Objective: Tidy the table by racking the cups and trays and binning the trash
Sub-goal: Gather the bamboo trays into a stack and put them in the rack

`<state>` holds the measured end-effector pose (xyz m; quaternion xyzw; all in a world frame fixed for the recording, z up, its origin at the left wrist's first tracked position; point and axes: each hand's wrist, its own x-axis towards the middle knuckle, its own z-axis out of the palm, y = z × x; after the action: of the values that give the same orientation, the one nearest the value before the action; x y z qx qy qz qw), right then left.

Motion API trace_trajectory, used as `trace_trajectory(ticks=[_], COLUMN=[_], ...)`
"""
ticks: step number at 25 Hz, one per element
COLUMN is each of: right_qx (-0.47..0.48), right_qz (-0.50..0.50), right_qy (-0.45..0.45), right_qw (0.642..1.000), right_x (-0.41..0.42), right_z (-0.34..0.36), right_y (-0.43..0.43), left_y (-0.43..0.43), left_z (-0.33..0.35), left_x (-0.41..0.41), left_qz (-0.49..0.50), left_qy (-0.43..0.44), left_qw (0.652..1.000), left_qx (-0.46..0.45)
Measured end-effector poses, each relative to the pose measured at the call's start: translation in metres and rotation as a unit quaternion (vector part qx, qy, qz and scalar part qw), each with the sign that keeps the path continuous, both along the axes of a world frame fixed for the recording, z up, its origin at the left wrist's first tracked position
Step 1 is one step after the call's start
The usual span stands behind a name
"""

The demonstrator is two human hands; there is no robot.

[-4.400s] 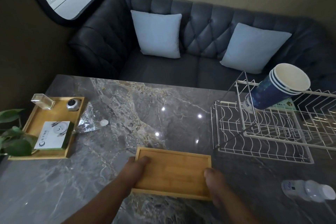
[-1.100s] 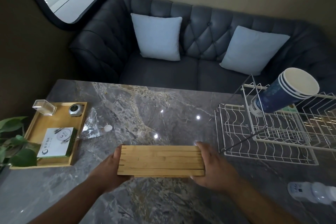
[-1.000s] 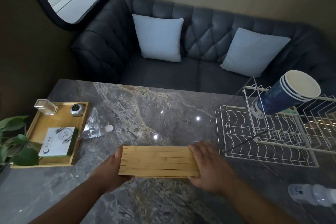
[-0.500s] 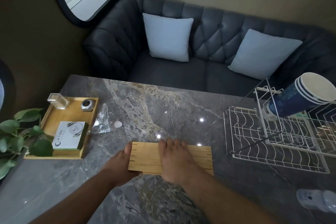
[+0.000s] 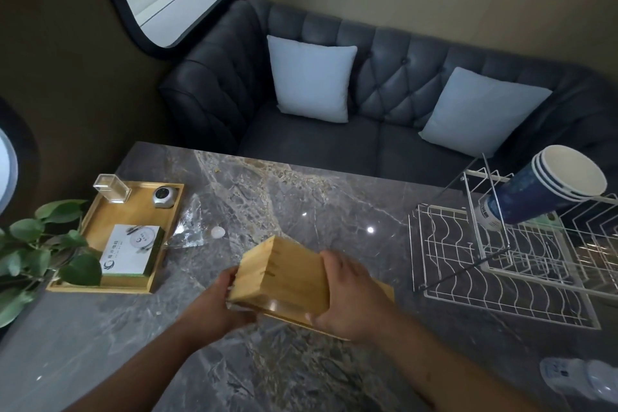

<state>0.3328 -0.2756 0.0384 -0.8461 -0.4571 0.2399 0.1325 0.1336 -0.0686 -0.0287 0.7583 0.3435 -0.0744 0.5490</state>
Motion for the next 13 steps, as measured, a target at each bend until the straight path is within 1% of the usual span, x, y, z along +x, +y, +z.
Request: trace_trajectory(ticks=[2, 3, 5, 7, 9, 11, 13], right_qx=[0.026, 0.039, 0.066, 0.091, 0.113, 0.125, 0.122], right_qz=[-0.053, -0.084, -0.135, -0.162, -0.17, -0.17, -0.161], right_qy=[0.07, 0.114, 0.201, 0.278, 0.336, 0.369, 0.373], right_qw=[0.996, 0.989, 0.968, 0.943, 0.92, 0.905, 0.906], right_x=[0.006, 0.009, 0.017, 0.023, 0.027, 0.031, 0.035], right_z=[0.01, 0.015, 0.021, 0.026, 0.029, 0.031, 0.033], right_y=[-0.002, -0.001, 0.0, 0.0, -0.003, -0.007, -0.013], left_y=[-0.003, -0.004, -0.01, -0.015, -0.02, -0.019, -0.017], left_z=[0.015, 0.023, 0.038, 0.053, 0.067, 0.078, 0.081], left_x=[0.008, 0.013, 0.025, 0.037, 0.048, 0.056, 0.061], left_qz=[0.04, 0.047, 0.041, 0.017, -0.004, -0.011, -0.031], left_qy=[-0.023, -0.024, -0.031, -0.072, -0.115, -0.131, -0.134], left_qw=[0.988, 0.979, 0.966, 0.953, 0.944, 0.946, 0.954], left_qx=[-0.144, -0.198, -0.255, -0.294, -0.311, -0.295, -0.267])
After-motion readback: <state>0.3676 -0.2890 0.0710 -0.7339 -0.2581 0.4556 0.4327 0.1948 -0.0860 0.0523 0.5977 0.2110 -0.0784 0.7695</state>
